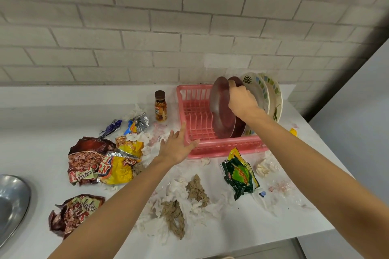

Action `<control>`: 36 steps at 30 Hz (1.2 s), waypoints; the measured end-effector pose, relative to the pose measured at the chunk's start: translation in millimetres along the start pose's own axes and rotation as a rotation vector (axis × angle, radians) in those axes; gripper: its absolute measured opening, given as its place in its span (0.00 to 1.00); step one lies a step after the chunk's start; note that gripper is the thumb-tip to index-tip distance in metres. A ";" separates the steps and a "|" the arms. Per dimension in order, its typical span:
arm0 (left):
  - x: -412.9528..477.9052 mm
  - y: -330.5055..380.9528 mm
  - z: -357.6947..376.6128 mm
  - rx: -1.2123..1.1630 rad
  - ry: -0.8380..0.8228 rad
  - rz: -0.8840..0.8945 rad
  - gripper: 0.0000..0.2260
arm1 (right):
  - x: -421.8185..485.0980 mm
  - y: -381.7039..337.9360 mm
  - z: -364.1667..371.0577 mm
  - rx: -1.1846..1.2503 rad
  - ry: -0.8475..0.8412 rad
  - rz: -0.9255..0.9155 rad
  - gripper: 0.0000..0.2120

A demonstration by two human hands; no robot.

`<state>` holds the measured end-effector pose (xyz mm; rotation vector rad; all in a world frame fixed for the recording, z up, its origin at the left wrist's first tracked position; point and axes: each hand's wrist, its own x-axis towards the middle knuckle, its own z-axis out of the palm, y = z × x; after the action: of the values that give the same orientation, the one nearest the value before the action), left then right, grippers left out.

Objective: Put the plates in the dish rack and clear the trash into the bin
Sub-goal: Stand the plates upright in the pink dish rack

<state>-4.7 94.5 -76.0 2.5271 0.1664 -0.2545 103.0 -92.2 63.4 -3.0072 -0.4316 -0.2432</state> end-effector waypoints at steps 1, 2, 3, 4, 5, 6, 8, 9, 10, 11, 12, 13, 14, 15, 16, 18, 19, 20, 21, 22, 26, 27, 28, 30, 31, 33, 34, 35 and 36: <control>-0.3 -0.2 0.0 0.000 -0.001 0.000 0.41 | -0.4 1.0 -0.3 -0.008 -0.004 0.003 0.29; -0.6 -0.2 -0.1 0.000 0.000 -0.001 0.41 | -0.8 1.6 0.1 -0.015 -0.005 0.006 0.30; -0.9 -0.2 -0.4 0.002 0.002 -0.002 0.41 | -1.2 2.0 0.2 -0.021 -0.005 0.009 0.30; -1.3 0.1 -0.8 0.005 0.004 -0.003 0.40 | -1.6 2.0 0.7 -0.026 -0.005 0.009 0.31; -1.6 0.4 -1.1 0.008 0.005 -0.005 0.40 | -1.8 1.7 1.3 -0.030 -0.006 0.008 0.31; -1.8 0.7 -1.3 0.009 0.005 -0.008 0.40 | -1.9 1.7 1.9 -0.030 -0.006 0.008 0.31; -1.9 0.9 -1.7 0.010 0.003 -0.009 0.40 | -2.5 1.9 1.9 -0.009 0.006 0.008 0.29; -1.9 0.9 -1.9 0.010 0.003 -0.008 0.40 | -3.1 2.1 1.6 0.007 0.015 0.007 0.28; -1.9 0.8 -1.8 0.010 0.003 -0.008 0.40 | -4.5 2.2 0.4 0.017 0.022 0.004 0.28; -2.3 1.1 -2.2 0.011 0.003 -0.007 0.40 | -6.4 2.3 -1.4 0.020 0.026 0.001 0.27; -2.4 1.3 -2.2 0.011 0.004 -0.006 0.40 | -8.6 2.6 -3.2 0.015 0.028 -0.003 0.27; -2.2 1.2 -2.0 0.012 0.006 -0.005 0.40 | -10.9 3.1 -5.4 0.007 0.026 -0.006 0.26; -2.1 1.2 -2.1 0.013 0.007 -0.004 0.40 | -12.9 3.8 -7.0 -0.002 0.021 -0.008 0.25; -1.9 1.0 -2.0 0.015 0.009 -0.005 0.40 | -14.5 4.5 -8.0 -0.009 0.016 -0.008 0.24; -1.6 0.7 -1.8 0.016 0.009 -0.005 0.40 | -15.5 5.5 -8.3 -0.013 0.014 -0.005 0.22; -0.6 -0.6 -1.2 0.010 0.006 -0.006 0.41 | -17.1 7.3 -7.4 -0.002 0.009 -0.002 0.17; -0.2 -1.2 -1.0 0.011 0.008 -0.007 0.41 | -17.9 8.2 -6.5 0.012 0.005 0.001 0.14; 0.1 -1.3 -1.2 0.013 0.009 -0.008 0.41 | -18.6 9.2 -5.9 0.026 0.000 0.004 0.12; -0.3 -0.5 -1.6 0.016 0.009 -0.008 0.41 | -19.8 9.8 -5.9 0.040 -0.006 0.008 0.11; -1.4 1.0 -2.5 0.020 0.012 -0.004 0.40 | -21.1 10.4 -6.1 0.052 -0.008 0.013 0.12; -3.8 5.5 -6.5 0.044 0.010 -0.001 0.39 | -26.2 12.1 -9.9 0.097 0.005 0.007 0.16; -3.3 6.4 -8.0 0.051 0.008 -0.002 0.39 | -27.8 12.3 -11.4 0.107 0.017 0.003 0.17; -3.3 7.7 -9.8 0.057 0.007 -0.004 0.40 | -29.5 12.4 -13.3 0.108 0.036 0.004 0.19; -4.0 11.0 -13.4 0.073 0.016 -0.006 0.40 | -33.4 12.2 -17.0 0.085 0.108 -0.001 0.21; -4.3 11.9 -14.6 0.088 0.028 -0.004 0.40 | -36.2 11.1 -19.4 0.083 0.151 -0.014 0.21; -7.2 10.9 -17.0 0.082 0.093 0.034 0.38 | -43.2 6.1 -21.1 0.122 0.211 -0.060 0.18; -10.5 9.6 -18.5 0.040 0.149 0.075 0.35 | -47.6 2.3 -19.0 0.150 0.214 -0.091 0.16; -14.9 8.2 -21.2 -0.027 0.212 0.117 0.31 | -52.9 -2.7 -15.6 0.181 0.193 -0.120 0.13; -20.1 6.7 -24.8 -0.093 0.276 0.149 0.27 | -58.6 -8.2 -10.0 0.220 0.154 -0.147 0.12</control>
<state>-19.6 101.9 -47.9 2.4573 0.0945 0.1583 43.7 -101.4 63.9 -2.7223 -0.6209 -0.4074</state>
